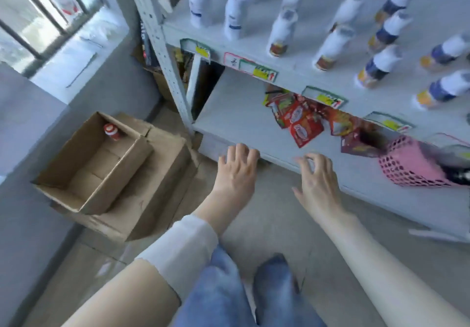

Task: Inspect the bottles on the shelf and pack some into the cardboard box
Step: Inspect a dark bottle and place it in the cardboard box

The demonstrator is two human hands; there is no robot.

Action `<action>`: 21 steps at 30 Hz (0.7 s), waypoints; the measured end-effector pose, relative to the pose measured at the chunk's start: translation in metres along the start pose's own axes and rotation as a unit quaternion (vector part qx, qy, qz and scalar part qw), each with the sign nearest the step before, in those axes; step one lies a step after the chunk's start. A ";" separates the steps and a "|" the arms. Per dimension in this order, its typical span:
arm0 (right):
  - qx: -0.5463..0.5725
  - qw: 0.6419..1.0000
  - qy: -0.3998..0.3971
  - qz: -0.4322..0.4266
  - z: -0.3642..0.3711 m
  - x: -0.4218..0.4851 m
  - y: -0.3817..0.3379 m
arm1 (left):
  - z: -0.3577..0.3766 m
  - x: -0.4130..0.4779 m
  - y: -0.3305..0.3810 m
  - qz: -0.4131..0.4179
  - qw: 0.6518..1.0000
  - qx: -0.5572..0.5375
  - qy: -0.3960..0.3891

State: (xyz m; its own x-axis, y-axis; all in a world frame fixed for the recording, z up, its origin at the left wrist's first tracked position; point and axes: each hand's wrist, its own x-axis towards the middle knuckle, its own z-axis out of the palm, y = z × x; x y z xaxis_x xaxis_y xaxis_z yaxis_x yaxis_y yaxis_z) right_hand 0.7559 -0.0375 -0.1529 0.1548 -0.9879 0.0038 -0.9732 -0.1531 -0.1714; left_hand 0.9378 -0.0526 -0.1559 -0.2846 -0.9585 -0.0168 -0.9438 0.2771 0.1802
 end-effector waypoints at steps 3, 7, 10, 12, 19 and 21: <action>0.003 0.998 0.032 0.050 -0.026 -0.046 0.058 | -0.008 0.007 0.082 0.051 0.999 -0.014 0.005; 0.006 0.993 0.074 0.094 -0.066 -0.109 0.157 | -0.008 0.012 0.205 0.105 0.994 -0.025 -0.028; 0.011 0.984 0.103 0.142 -0.099 -0.162 0.231 | -0.002 0.009 0.304 0.155 0.987 -0.036 -0.034; 0.009 0.978 0.115 0.175 -0.120 -0.195 0.274 | -0.002 0.008 0.366 0.192 0.980 -0.037 -0.049; -0.008 0.952 0.133 0.275 -0.180 -0.262 0.403 | -0.005 0.040 0.531 0.295 0.954 -0.025 -0.040; -0.018 0.947 0.136 0.291 -0.192 -0.266 0.436 | -0.010 0.055 0.567 0.306 0.951 -0.032 -0.036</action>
State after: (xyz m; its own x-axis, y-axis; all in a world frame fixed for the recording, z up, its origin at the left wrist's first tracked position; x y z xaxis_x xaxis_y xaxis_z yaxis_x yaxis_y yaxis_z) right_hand 0.2574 0.1543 -0.0395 -0.4544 -0.8739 0.1727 -0.8860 0.4235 -0.1888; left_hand 0.3890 0.0505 -0.0447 -0.7902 -0.6113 0.0432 -0.5861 0.7744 0.2384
